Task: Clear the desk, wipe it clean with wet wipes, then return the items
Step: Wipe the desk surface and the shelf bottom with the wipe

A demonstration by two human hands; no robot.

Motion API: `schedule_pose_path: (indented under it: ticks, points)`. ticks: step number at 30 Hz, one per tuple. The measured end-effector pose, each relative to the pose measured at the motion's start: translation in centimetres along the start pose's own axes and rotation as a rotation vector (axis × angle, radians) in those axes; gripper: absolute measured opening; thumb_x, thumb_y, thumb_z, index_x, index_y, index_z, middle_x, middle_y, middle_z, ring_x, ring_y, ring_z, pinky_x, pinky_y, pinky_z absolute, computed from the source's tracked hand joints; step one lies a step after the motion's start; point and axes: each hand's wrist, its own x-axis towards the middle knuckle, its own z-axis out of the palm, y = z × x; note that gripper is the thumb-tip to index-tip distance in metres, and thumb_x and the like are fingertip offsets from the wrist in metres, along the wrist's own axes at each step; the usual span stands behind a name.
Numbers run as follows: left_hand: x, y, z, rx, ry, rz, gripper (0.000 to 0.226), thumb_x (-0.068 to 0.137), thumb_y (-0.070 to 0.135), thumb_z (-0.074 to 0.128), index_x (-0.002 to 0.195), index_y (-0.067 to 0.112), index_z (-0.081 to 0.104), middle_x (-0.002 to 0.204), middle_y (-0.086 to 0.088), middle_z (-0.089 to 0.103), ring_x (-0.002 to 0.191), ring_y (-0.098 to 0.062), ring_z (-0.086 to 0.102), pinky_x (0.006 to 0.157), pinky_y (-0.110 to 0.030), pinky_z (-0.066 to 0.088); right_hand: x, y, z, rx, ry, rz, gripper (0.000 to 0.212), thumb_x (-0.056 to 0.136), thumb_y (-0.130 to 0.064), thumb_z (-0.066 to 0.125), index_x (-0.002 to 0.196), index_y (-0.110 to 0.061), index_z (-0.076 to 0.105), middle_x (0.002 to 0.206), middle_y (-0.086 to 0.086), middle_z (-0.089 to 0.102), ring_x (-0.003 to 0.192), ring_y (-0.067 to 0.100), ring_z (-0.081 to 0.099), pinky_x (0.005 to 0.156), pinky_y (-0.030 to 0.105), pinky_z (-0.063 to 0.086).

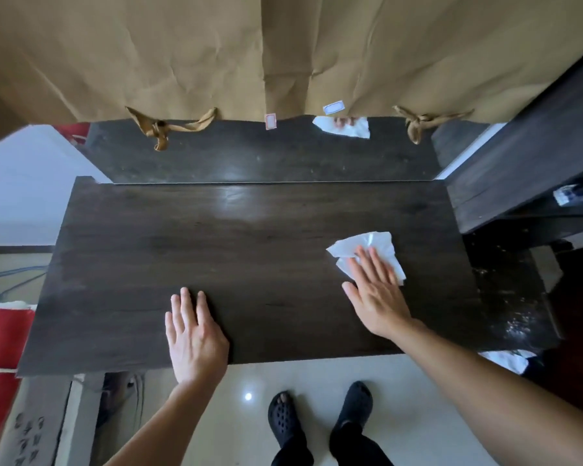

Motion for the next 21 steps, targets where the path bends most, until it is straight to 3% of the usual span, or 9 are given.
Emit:
schedule_pose_path:
  ticks: [2, 6, 8, 11, 13, 17, 21]
  points:
    - [-1.1, 2.4, 0.3, -0.004, -0.042, 0.086, 0.047, 0.086, 0.009, 0.045, 0.132, 0.001, 0.048, 0.148, -0.022, 0.032, 0.140, -0.038, 0.024, 0.114, -0.051, 0.023, -2.2, 4.1, -0.3, 0.030, -0.001, 0.137, 0.059, 0.094, -0.044, 0.025, 0.139, -0.010, 0.041, 0.151, 0.014, 0.032, 0.141, 0.031, 0.024, 0.111, 0.043, 0.021]
    - [-3.8, 8.4, 1.4, -0.027, -0.096, 0.301, 0.054, 0.084, 0.022, 0.026, 0.125, 0.002, 0.055, 0.142, -0.024, 0.041, 0.135, -0.040, 0.034, 0.111, -0.050, 0.030, -7.3, 9.6, -0.2, 0.096, 0.151, 0.270, 0.057, 0.100, -0.038, 0.015, 0.136, -0.004, 0.043, 0.147, 0.018, 0.037, 0.137, 0.036, 0.031, 0.108, 0.047, 0.032]
    - [-5.2, 11.9, 2.0, -0.050, -0.125, 0.386, 0.054, 0.083, 0.022, 0.025, 0.123, 0.003, 0.058, 0.141, -0.023, 0.043, 0.134, -0.039, 0.036, 0.110, -0.049, 0.031, -9.7, 11.4, 0.4, 0.134, 0.259, 0.298, 0.044, 0.099, -0.022, 0.028, 0.131, 0.000, 0.049, 0.142, 0.020, 0.044, 0.133, 0.037, 0.038, 0.105, 0.044, 0.035]
    - [-7.1, 17.4, 3.0, -0.096, -0.138, 0.488, 0.051, 0.082, 0.019, 0.028, 0.118, 0.003, 0.061, 0.137, -0.022, 0.048, 0.131, -0.037, 0.040, 0.109, -0.047, 0.033, -12.8, 14.3, 0.5, 0.333, 0.334, 0.538, 0.029, 0.091, 0.000, 0.052, 0.119, -0.001, 0.061, 0.113, 0.022, 0.066, 0.100, 0.041, 0.064, 0.078, 0.043, 0.054]
    - [-7.9, 21.0, 3.6, -0.127, -0.139, 0.543, 0.049, 0.081, 0.018, 0.030, 0.115, 0.003, 0.062, 0.135, -0.022, 0.050, 0.129, -0.038, 0.042, 0.107, -0.048, 0.037, -14.5, 16.8, 0.3, 0.410, 0.316, 0.680, 0.024, 0.090, -0.003, 0.057, 0.112, -0.004, 0.067, 0.090, 0.022, 0.071, 0.079, 0.041, 0.068, 0.065, 0.040, 0.054]
    - [-9.0, 28.3, 5.7, -0.172, -0.127, 0.610, 0.049, 0.079, 0.018, 0.031, 0.113, 0.003, 0.062, 0.133, -0.022, 0.051, 0.129, -0.039, 0.043, 0.106, -0.050, 0.038, -17.7, 23.0, 0.4, 0.608, 0.392, 0.875, 0.024, 0.094, -0.011, 0.053, 0.112, -0.003, 0.067, 0.104, 0.018, 0.070, 0.099, 0.034, 0.065, 0.084, 0.037, 0.049]
    - [-9.8, 35.1, 9.0, -0.178, -0.098, 0.497, 0.040, 0.081, 0.008, 0.047, 0.118, 0.001, 0.059, 0.138, -0.023, 0.045, 0.133, -0.040, 0.036, 0.110, -0.051, 0.032, -18.5, 31.3, 0.0, 0.687, 0.461, 1.051, 0.024, 0.091, -0.004, 0.052, 0.110, -0.002, 0.068, 0.108, 0.020, 0.068, 0.102, 0.036, 0.062, 0.087, 0.034, 0.044]
